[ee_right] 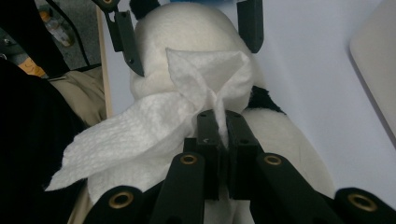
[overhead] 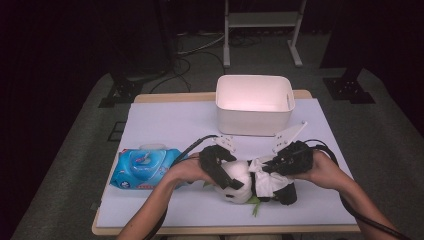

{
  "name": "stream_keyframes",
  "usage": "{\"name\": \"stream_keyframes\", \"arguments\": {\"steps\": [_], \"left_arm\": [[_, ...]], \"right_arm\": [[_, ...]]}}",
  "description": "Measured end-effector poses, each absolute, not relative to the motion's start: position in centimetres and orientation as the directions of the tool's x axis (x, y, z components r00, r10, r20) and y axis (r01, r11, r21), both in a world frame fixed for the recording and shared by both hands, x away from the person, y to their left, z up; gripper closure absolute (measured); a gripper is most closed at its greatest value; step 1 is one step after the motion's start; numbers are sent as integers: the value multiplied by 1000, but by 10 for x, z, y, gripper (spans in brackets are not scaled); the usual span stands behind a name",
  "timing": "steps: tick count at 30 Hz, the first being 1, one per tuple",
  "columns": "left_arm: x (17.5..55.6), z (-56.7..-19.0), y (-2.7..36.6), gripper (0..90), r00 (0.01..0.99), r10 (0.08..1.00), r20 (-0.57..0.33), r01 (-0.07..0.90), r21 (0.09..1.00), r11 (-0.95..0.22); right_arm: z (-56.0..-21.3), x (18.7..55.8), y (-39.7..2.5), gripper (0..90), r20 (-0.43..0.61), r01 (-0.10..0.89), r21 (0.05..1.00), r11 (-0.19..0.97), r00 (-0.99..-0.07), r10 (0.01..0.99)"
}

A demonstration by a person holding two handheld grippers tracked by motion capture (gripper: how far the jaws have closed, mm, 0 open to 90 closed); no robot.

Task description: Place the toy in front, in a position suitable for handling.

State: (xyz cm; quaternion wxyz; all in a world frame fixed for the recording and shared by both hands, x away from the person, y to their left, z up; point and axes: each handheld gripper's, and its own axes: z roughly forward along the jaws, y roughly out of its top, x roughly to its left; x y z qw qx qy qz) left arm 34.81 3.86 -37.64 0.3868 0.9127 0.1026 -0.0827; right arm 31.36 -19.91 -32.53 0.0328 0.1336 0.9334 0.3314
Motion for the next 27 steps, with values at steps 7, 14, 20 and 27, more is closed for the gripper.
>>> {"name": "stream_keyframes", "arguments": {"steps": [7,14,20,27], "left_arm": [[346,-381,34,45,970,98,-221,225,675,-702],[346,-375,40,223,979,92,-184,195,691,-696],[349,-367,41,261,984,88,-152,171,713,-680],[354,-350,38,272,994,74,-82,110,732,-672]], "right_arm": [[-329,309,-200,851,39,227,630,743,-965,261],[-325,310,-199,850,30,219,639,737,-965,261],[-314,314,-201,850,13,214,658,722,-962,273],[-300,327,-195,849,-21,196,658,727,-960,278]]}}
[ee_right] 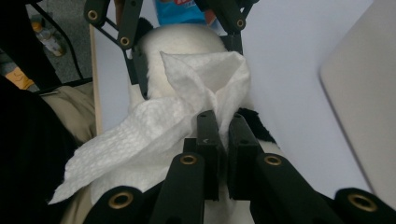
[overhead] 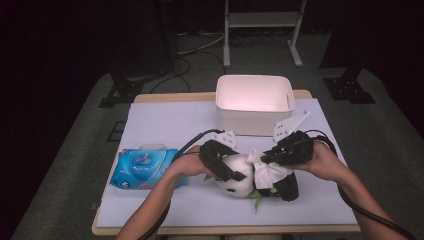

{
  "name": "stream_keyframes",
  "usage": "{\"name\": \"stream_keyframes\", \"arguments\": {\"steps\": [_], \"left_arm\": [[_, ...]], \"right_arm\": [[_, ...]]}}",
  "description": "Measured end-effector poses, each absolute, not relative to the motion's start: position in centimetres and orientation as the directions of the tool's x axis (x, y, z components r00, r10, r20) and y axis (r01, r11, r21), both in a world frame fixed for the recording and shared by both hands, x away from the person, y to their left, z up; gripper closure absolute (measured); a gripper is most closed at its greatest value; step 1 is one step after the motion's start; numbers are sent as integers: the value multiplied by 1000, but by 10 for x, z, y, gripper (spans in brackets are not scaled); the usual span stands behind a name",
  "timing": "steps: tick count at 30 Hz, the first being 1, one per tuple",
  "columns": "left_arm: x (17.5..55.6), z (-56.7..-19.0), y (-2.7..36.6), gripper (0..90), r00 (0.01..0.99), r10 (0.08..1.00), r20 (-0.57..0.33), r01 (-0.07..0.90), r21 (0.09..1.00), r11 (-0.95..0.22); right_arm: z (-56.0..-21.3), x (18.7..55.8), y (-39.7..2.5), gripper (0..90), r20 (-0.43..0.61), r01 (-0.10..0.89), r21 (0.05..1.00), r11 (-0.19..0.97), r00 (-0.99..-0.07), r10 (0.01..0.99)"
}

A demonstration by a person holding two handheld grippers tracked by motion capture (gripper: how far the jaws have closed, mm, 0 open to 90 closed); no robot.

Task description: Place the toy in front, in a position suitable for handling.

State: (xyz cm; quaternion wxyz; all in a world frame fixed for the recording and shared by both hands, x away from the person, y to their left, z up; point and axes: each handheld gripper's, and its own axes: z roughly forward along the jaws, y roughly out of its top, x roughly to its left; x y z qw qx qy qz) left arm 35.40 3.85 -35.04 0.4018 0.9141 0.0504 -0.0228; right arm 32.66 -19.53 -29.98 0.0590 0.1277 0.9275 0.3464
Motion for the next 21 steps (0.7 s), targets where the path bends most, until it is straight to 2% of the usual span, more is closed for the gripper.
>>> {"name": "stream_keyframes", "arguments": {"steps": [6,12,19,21], "left_arm": [[364,-340,39,273,996,87,-5,63,731,-679],[368,-349,43,262,995,96,-33,89,740,-667],[361,-361,42,128,992,120,-48,120,695,-709],[358,-364,43,113,990,129,-55,131,693,-709]], "right_arm": [[-291,345,-187,849,-37,198,653,731,-956,292],[-296,359,-183,847,-10,224,631,743,-955,296],[-304,349,-194,846,14,250,631,735,-950,312],[-305,346,-198,846,11,246,637,731,-950,311]]}}
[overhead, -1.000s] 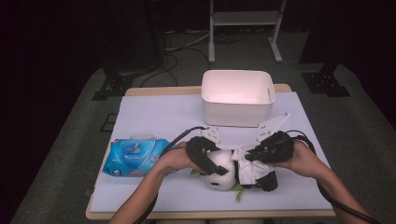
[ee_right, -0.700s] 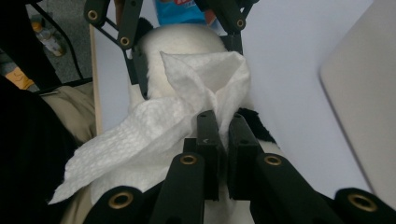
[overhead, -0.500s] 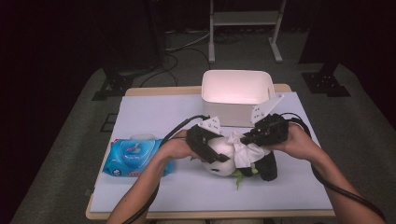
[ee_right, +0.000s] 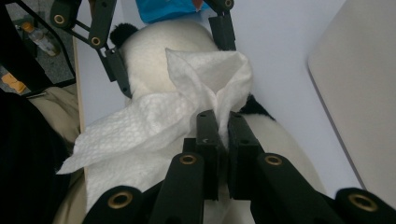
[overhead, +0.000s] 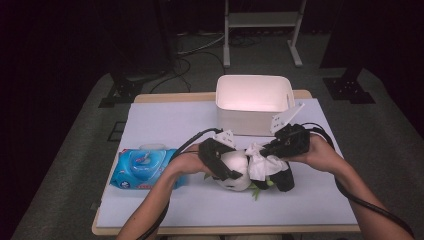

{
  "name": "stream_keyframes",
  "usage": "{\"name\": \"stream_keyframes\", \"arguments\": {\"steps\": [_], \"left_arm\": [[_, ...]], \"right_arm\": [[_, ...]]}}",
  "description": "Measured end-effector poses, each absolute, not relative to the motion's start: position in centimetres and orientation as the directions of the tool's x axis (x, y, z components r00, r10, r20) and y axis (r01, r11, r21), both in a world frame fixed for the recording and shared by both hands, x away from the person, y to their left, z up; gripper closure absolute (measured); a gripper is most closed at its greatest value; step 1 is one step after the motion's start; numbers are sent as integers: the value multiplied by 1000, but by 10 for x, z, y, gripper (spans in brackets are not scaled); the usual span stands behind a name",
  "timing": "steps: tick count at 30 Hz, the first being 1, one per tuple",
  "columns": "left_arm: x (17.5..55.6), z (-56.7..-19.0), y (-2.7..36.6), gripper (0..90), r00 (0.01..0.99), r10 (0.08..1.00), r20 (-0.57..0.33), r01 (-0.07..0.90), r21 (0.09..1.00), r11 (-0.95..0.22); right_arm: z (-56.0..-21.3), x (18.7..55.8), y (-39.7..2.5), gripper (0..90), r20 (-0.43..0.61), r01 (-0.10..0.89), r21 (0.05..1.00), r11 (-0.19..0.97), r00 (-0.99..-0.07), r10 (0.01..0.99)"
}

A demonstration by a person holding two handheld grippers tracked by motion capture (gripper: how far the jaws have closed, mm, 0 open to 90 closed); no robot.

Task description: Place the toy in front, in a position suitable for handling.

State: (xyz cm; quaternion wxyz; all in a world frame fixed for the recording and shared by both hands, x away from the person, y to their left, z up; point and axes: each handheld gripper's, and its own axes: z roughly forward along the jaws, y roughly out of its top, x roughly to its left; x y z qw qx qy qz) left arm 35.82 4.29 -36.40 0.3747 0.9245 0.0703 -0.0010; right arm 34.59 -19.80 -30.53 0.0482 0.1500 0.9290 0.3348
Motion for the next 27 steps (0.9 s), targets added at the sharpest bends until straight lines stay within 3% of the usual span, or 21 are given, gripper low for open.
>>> {"name": "stream_keyframes", "arguments": {"steps": [20,27], "left_arm": [[348,-366,54,84,992,114,-56,119,724,-679],[351,-365,66,74,984,151,-92,170,724,-668]], "right_arm": [[-316,323,-220,847,36,258,667,699,-948,316],[-320,320,-223,847,48,267,665,698,-947,317]]}}
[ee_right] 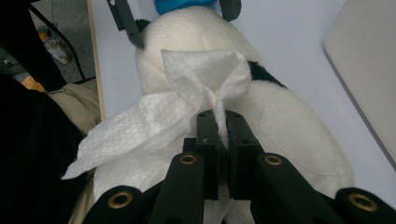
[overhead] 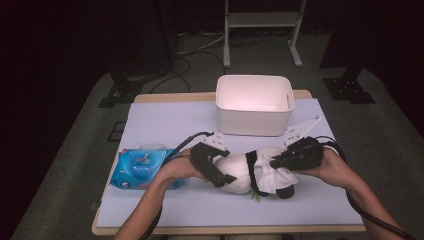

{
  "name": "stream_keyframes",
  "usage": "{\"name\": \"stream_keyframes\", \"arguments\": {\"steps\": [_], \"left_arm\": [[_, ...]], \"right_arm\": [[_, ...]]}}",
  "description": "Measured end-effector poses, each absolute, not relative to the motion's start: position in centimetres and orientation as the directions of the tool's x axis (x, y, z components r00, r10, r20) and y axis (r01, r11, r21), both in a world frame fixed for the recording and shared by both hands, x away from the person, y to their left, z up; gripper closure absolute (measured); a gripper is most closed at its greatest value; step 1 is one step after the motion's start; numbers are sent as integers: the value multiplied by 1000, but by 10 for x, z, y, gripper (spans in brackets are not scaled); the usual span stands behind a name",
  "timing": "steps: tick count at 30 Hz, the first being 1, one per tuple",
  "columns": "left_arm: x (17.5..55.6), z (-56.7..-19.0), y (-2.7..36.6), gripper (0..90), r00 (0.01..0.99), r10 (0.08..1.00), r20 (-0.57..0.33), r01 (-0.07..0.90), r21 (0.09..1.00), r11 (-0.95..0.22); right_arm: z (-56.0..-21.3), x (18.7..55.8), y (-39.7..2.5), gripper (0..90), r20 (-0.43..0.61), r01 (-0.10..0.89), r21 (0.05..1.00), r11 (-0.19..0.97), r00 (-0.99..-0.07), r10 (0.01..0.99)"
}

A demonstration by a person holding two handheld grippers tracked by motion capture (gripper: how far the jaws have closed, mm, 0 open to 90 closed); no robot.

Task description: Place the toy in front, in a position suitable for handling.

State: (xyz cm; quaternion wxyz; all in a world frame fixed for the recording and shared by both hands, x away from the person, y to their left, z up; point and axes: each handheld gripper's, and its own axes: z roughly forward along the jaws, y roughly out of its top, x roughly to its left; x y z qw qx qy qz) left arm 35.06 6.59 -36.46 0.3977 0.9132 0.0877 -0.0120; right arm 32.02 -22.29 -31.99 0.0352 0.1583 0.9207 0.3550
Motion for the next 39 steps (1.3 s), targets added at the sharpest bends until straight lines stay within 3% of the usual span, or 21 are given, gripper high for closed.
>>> {"name": "stream_keyframes", "arguments": {"steps": [5,13,28,39], "left_arm": [[353,-372,66,36,974,168,-151,225,716,-661],[353,-377,65,175,978,143,-150,207,724,-658],[344,-376,61,186,985,125,-117,171,724,-668],[341,-376,60,175,984,132,-120,178,724,-667]], "right_arm": [[-321,316,-223,847,47,262,662,702,-950,309],[-316,314,-214,847,17,234,654,719,-955,296],[-322,333,-161,845,-10,185,587,788,-972,235],[-315,326,-189,845,-25,211,610,764,-958,285]]}}
